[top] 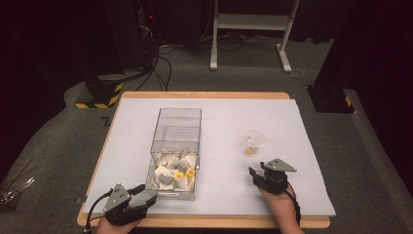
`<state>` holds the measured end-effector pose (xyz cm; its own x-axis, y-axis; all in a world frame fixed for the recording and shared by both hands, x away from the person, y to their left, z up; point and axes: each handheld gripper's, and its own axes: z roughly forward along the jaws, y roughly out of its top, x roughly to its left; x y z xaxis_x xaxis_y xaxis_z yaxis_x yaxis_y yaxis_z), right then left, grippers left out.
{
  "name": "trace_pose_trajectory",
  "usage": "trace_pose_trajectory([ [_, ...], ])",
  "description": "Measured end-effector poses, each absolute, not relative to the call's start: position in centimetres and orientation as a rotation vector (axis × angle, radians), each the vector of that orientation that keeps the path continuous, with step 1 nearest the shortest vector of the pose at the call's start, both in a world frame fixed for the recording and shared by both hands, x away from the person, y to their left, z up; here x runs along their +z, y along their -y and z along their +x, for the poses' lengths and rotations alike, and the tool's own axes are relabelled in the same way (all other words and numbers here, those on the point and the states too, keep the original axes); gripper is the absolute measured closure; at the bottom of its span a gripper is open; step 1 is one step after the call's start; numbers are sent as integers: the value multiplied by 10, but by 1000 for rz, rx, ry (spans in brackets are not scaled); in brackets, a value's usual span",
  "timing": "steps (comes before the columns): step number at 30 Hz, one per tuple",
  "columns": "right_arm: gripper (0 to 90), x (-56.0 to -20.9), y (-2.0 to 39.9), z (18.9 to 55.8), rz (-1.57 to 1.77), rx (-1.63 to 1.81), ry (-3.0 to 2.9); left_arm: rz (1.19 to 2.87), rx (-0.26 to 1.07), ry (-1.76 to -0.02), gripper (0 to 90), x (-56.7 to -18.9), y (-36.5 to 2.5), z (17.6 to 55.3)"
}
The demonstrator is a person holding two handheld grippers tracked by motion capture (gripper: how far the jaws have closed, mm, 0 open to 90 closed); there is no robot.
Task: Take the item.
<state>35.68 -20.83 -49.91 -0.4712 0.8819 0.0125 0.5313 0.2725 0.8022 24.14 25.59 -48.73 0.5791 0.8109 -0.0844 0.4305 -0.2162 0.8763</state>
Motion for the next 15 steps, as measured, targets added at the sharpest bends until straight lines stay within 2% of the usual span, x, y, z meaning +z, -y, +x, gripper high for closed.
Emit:
trace_pose_trajectory([
  [15,473,-499,207,358,1269,1069,-2122,1855,522,-971,384,-489,-244,245],
])
